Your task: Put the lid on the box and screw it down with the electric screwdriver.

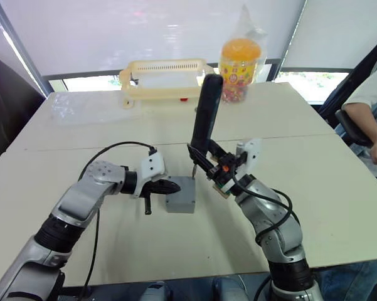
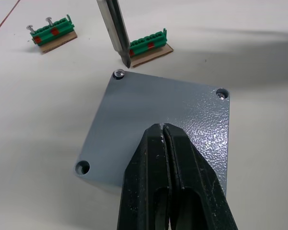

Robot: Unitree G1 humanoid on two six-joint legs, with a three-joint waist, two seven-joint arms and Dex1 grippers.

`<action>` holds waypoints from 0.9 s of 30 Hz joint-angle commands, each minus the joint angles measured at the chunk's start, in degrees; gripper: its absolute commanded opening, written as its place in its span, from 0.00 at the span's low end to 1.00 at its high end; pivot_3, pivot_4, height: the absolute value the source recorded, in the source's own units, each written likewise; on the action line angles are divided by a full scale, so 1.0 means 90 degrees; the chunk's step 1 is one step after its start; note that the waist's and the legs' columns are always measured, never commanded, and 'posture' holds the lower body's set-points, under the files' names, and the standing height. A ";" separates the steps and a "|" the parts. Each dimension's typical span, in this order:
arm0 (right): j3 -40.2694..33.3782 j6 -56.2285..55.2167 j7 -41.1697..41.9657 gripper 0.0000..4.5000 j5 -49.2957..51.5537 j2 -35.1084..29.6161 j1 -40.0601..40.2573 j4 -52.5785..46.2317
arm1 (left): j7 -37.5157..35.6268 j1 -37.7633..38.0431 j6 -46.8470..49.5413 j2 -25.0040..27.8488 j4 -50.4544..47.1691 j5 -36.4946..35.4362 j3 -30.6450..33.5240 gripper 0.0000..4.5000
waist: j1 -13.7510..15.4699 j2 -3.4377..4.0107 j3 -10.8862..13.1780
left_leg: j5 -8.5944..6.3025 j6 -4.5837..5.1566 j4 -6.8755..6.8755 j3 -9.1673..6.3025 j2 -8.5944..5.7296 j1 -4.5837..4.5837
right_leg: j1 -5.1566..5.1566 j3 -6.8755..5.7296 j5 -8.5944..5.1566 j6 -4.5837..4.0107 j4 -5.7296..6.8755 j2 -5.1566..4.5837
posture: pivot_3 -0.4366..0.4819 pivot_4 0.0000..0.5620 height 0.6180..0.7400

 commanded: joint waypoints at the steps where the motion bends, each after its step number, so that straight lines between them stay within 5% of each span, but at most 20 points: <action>1: 0.0034 -0.0339 0.0018 0.39 -0.0029 0.0072 -0.0088 -0.0212 | -0.0035 0.0096 0.0116 0.0043 -0.0003 0.0049 -0.0059 0.00 | -0.0002 0.0000 0.0000 | 0.0000 0.0000 0.0000 0.0000 0.0000 0.0000 | 0.0000 0.0000 0.0000 0.0000 0.0000 0.0000 | 0.48 0.27 1.00; 27: -0.0010 -0.0424 -0.0058 0.39 -0.0054 0.0152 -0.0341 -0.0164 | -0.0016 0.0173 0.0297 0.0058 -0.0152 0.0025 0.0056 0.00 | -0.0009 0.0000 0.0000 | 0.0000 0.0000 0.0000 -0.0003 0.0001 0.0002 | 0.0000 0.0000 0.0000 0.0000 0.0001 0.0000 | 0.48 0.27 1.00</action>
